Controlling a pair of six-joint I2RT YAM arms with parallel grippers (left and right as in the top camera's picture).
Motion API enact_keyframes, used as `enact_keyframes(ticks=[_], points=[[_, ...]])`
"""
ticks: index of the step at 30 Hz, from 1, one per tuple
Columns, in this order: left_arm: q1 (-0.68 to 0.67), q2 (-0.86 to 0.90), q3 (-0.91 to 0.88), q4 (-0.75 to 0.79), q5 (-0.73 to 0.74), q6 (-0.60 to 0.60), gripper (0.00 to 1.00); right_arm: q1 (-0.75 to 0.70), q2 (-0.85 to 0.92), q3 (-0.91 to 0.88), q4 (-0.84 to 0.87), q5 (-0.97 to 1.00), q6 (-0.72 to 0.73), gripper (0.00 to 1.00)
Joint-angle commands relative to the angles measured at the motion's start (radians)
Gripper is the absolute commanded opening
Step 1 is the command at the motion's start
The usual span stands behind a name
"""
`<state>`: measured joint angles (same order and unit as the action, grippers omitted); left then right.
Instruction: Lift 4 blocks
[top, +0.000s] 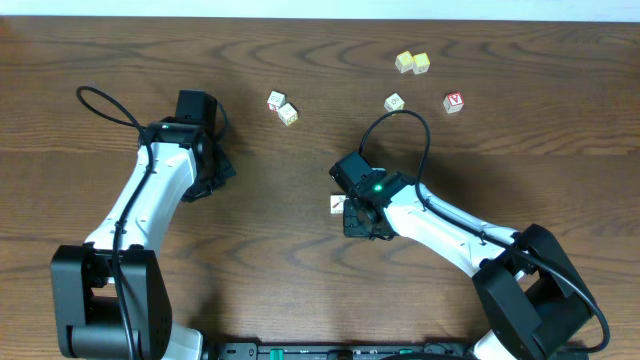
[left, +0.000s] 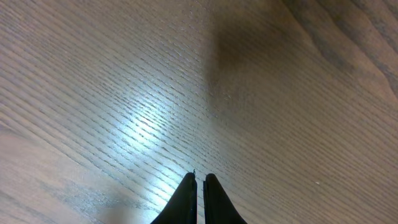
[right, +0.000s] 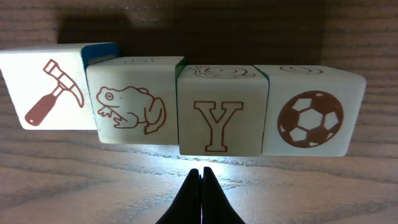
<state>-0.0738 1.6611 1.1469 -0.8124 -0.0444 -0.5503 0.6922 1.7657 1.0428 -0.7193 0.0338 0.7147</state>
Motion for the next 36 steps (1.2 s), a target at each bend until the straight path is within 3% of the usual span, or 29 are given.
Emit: enact_keyframes(ticks=[1,11,19,36], points=[[0.001,-0.002,-0.004,-0.006,-0.007,-0.009,0.07,-0.006,0.023,-0.01,0.009,0.0,-0.019,0.01],[0.001,-0.002,-0.004,-0.007,0.007,-0.009,0.07,-0.013,0.026,-0.01,0.024,-0.018,-0.06,0.01],[0.001,-0.002,-0.004,-0.006,0.007,-0.009,0.07,-0.043,0.026,-0.01,0.035,-0.086,-0.193,0.01],[0.001,-0.002,-0.004,-0.002,0.007,-0.009,0.07,-0.043,0.037,-0.01,0.041,-0.095,-0.188,0.01]])
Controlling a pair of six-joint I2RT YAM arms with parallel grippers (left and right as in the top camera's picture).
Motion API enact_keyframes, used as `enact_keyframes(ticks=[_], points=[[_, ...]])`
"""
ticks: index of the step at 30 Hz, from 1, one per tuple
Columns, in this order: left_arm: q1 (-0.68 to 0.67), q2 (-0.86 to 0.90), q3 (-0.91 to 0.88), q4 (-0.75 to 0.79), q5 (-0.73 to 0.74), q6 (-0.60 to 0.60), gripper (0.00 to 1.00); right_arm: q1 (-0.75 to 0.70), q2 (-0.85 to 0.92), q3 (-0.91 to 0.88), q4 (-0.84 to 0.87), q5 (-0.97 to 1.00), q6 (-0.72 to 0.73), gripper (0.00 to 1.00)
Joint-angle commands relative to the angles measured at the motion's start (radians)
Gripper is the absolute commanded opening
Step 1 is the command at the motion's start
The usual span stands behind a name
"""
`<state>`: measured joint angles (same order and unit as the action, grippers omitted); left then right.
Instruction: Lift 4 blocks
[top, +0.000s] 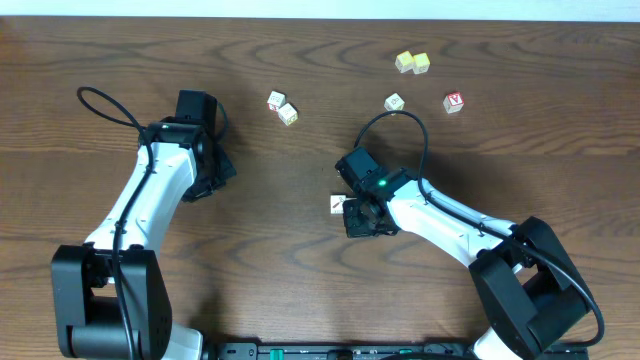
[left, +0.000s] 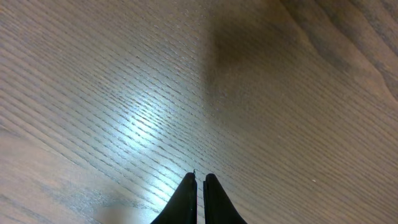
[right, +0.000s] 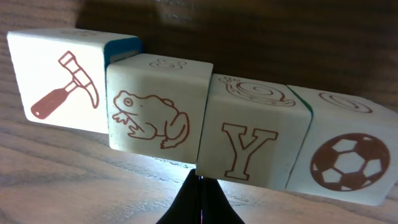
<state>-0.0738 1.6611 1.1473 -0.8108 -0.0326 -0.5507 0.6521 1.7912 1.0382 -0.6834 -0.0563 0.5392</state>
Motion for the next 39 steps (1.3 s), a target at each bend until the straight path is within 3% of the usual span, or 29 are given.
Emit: enact_keyframes(ticks=[1,39], points=[[0.001,-0.002,-0.005,-0.003,-0.005,-0.009,0.08,-0.003,0.011,-0.005,0.008,-0.005,-0.013,0.01],[0.001,-0.002,-0.005,-0.003,-0.005,-0.008,0.08,-0.004,0.01,-0.002,0.038,-0.009,-0.064,0.01]])
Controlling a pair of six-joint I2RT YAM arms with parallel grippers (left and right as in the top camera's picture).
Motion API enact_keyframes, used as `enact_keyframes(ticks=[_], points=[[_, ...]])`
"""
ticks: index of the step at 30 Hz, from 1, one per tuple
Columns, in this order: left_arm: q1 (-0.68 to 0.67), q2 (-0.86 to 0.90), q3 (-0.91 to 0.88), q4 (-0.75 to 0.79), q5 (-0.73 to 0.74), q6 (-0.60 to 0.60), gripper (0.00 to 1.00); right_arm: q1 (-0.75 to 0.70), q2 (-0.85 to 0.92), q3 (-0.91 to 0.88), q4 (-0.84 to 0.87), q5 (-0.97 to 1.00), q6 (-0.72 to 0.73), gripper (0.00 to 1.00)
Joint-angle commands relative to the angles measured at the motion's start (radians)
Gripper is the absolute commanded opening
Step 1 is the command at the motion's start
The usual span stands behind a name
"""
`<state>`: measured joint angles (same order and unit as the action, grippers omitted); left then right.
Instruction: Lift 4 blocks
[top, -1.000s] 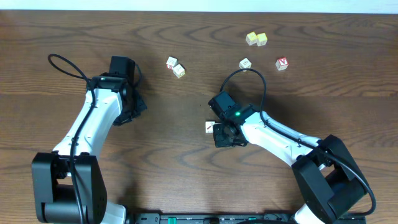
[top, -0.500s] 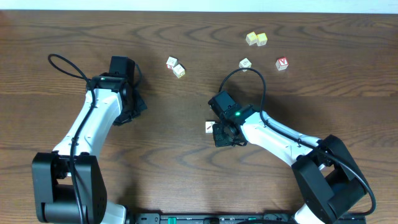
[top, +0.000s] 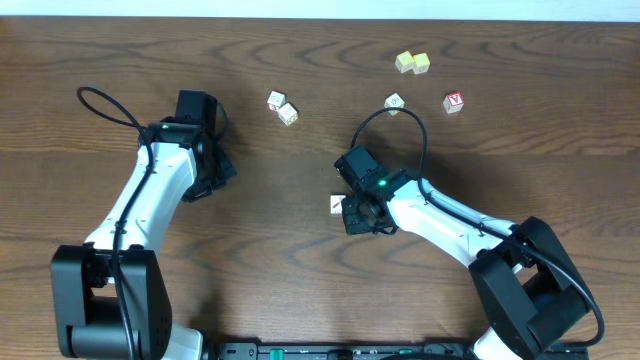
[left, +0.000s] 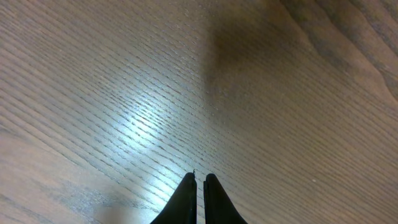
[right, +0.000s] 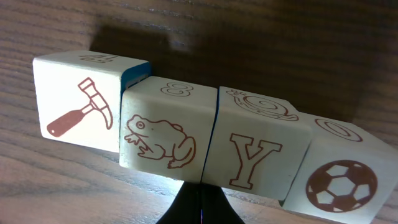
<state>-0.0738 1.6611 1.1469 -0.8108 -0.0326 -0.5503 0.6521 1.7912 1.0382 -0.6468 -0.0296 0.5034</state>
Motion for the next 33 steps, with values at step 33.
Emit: enact_keyframes(ticks=[33], points=[[0.001,-0.002,-0.004,-0.003,-0.005,-0.009,0.08,0.022,0.01,0.0,0.032,-0.031,-0.101,0.01]])
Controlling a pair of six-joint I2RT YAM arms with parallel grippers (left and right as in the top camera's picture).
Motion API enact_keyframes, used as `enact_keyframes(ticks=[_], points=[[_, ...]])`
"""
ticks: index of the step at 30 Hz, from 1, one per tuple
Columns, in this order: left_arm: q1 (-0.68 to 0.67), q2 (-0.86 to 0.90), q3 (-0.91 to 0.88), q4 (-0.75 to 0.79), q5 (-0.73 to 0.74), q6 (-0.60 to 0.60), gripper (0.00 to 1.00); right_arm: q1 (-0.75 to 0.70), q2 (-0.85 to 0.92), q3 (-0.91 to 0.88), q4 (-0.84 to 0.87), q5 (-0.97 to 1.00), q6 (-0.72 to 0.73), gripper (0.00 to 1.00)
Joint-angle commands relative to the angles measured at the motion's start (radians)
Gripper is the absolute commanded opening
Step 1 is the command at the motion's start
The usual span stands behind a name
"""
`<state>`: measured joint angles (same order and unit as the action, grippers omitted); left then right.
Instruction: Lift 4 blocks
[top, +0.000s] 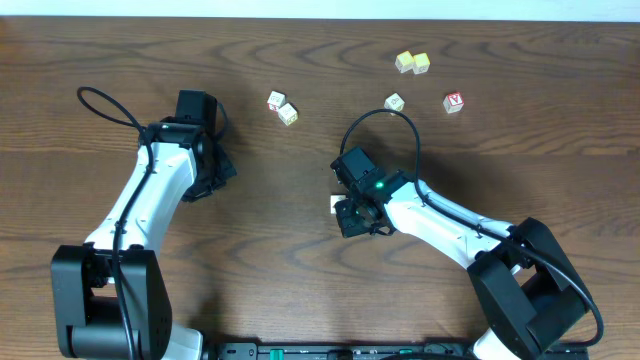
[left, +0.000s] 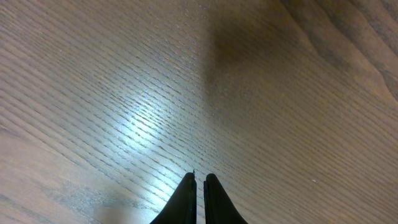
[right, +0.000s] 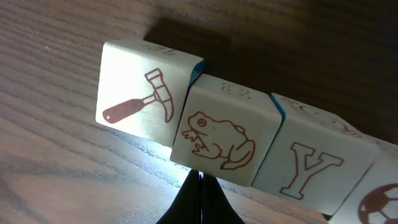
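Four pale picture blocks lie side by side in a slanted row on the table in the right wrist view: a hammer block (right: 146, 99), a frog block (right: 221, 140), a Y block (right: 317, 171) and a ball block (right: 380, 200) cut off by the frame's edge. My right gripper (right: 200, 177) is shut and empty, its tips just in front of the frog block. Overhead, only the hammer block (top: 337, 204) shows beside that gripper (top: 350, 215). My left gripper (left: 199, 178) is shut over bare wood, far to the left (top: 215, 172).
Loose blocks lie at the back of the table: a pair (top: 282, 107) left of centre, two yellow ones (top: 412, 63), a single pale one (top: 395, 102) and a red-marked one (top: 454, 102). The right arm's cable loops above its wrist.
In the right wrist view the row has shifted right and tilted more, so the shut tips now sit under the frog block instead of the frog–Y seam. The left arm is unchanged.
First the row ran level across the right wrist view with the shut tips under the Y block. Then the row appeared tilted and closer, tips near the frog–Y seam. Now the tips are under the frog. The left gripper stayed shut in one place.
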<state>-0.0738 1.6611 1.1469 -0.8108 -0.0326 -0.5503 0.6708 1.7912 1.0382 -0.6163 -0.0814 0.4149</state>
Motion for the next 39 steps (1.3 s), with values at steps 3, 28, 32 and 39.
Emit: enact_keyframes(ticks=[3,28,32,39], points=[[0.001,-0.002,-0.004,-0.003,-0.005,-0.009,0.08,0.003,0.01,0.0,0.002,0.025,-0.013,0.01],[0.001,-0.002,-0.004,-0.003,-0.005,-0.009,0.08,0.003,-0.012,0.033,-0.012,0.001,-0.027,0.01],[0.001,-0.002,-0.004,-0.003,-0.005,-0.009,0.08,-0.003,-0.035,0.093,-0.108,0.002,-0.027,0.01],[0.001,-0.002,-0.004,-0.003,-0.005,-0.009,0.08,-0.056,-0.046,0.177,-0.37,0.007,-0.021,0.01]])
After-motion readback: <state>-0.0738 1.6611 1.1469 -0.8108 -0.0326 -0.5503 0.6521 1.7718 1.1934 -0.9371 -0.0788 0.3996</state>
